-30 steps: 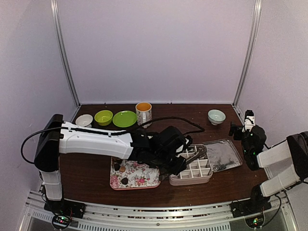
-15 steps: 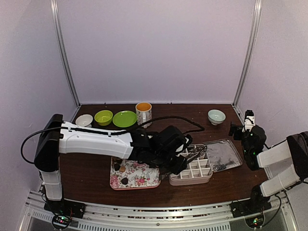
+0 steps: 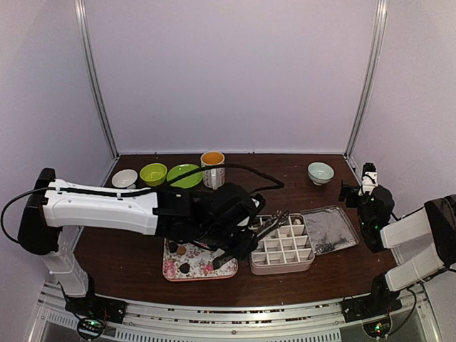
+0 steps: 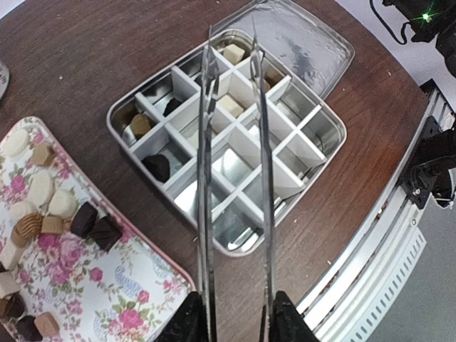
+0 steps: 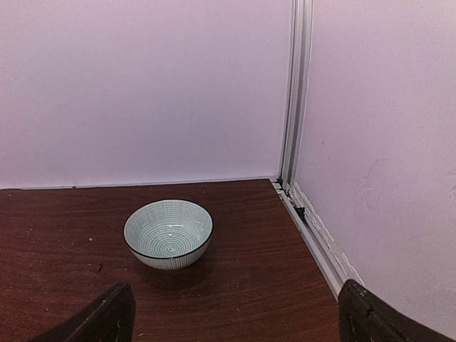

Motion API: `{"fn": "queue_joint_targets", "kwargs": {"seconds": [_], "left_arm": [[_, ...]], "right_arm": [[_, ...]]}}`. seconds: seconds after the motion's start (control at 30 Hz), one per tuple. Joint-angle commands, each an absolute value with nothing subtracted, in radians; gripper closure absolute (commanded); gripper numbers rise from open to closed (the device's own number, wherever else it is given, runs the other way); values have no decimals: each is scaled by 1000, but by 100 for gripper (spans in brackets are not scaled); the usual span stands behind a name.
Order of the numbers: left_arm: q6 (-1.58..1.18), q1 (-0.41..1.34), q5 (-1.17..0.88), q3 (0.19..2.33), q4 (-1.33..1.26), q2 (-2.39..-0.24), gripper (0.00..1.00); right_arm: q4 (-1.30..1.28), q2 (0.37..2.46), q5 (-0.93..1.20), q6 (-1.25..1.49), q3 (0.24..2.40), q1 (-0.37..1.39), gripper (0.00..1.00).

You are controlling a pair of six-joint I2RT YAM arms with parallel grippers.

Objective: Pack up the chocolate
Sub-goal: Place the fake chocolate in the empty pocket of the box, then pick up the fake chocolate from the plate.

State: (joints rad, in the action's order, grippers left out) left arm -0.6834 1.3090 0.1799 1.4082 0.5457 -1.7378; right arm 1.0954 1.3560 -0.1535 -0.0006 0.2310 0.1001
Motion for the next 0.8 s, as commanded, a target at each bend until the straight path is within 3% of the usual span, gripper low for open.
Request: {"fn": "queue_joint_targets", "kwargs": {"seconds": [0.0,0.37,0.77], "left_arm": [[-749,1314,251,1328,641,-1601,68],[-870,1310,387,1264,982,-1481,68],[-997,1305,296,1161,1134,-1368,67]], "right_arm": [[1095,1357,-156,0,244,95,0],[1094,1358,-156,0,245,95,0],[1095,1358,-156,0,244,95,0]]}}
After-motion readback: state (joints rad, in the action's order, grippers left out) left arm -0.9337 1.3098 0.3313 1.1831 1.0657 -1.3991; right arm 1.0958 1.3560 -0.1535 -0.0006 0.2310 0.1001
